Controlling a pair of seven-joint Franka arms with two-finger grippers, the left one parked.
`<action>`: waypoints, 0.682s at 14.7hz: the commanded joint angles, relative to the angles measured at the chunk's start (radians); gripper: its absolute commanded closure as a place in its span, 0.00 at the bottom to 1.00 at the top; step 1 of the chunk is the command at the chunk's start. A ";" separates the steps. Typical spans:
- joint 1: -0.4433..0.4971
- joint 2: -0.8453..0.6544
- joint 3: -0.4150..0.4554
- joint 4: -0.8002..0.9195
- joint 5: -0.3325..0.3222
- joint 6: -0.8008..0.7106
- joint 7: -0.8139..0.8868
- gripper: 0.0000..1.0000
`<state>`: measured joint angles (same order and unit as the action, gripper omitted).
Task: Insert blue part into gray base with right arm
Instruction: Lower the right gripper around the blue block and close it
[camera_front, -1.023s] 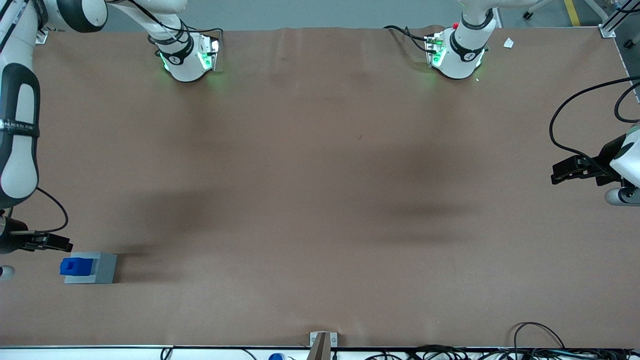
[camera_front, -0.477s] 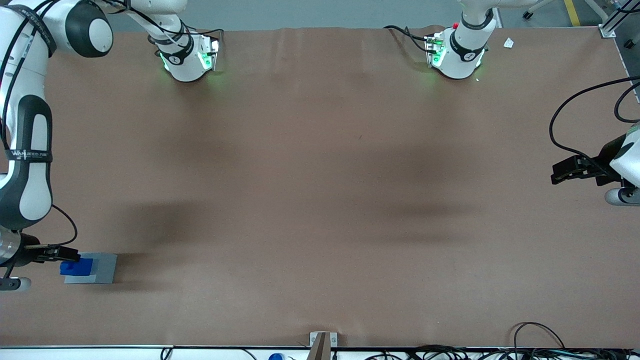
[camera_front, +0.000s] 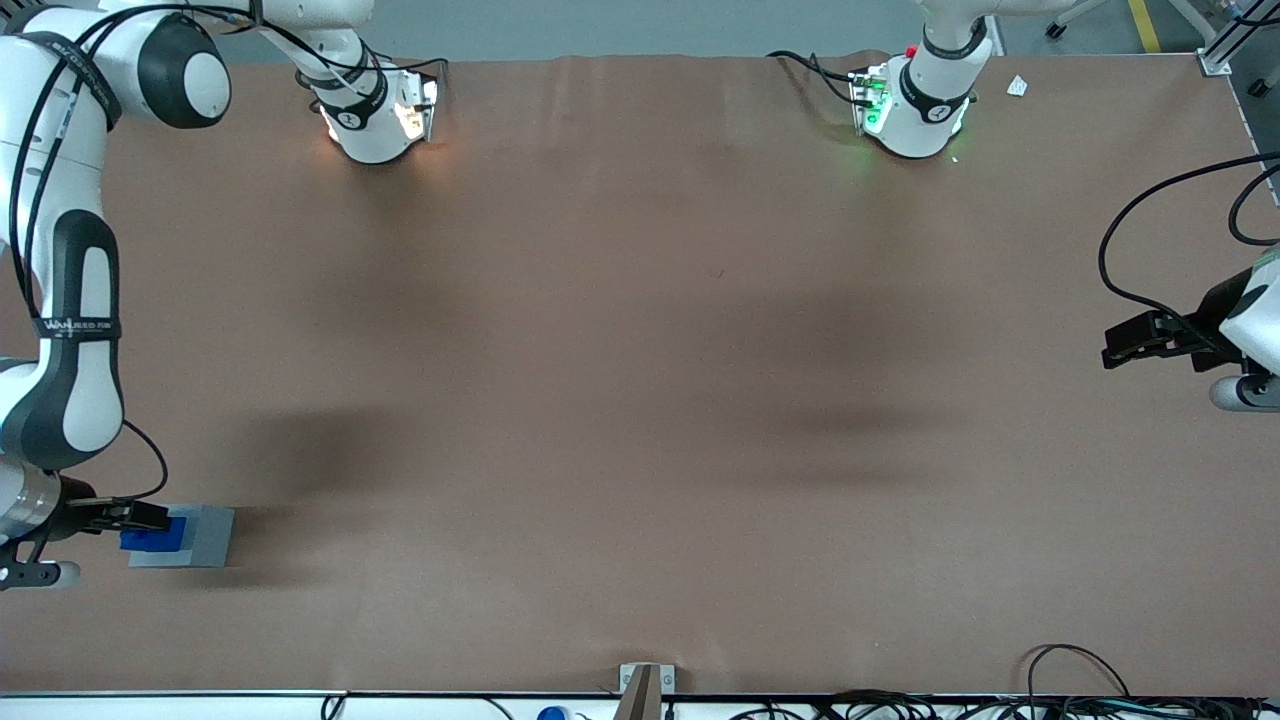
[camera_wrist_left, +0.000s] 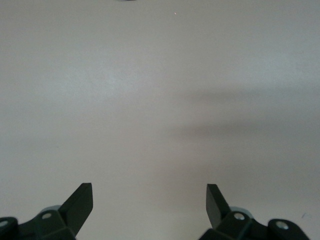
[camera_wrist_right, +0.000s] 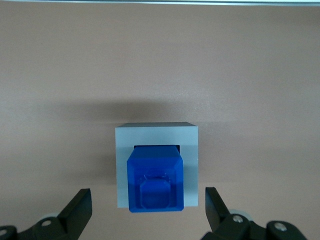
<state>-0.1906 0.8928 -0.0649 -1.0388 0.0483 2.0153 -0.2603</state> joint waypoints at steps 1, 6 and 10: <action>-0.012 0.021 0.011 0.028 0.002 0.023 -0.005 0.00; -0.018 0.052 0.010 0.029 0.002 0.078 -0.005 0.04; -0.021 0.054 0.011 0.028 0.002 0.065 -0.005 0.25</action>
<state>-0.1986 0.9346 -0.0657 -1.0382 0.0483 2.0889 -0.2603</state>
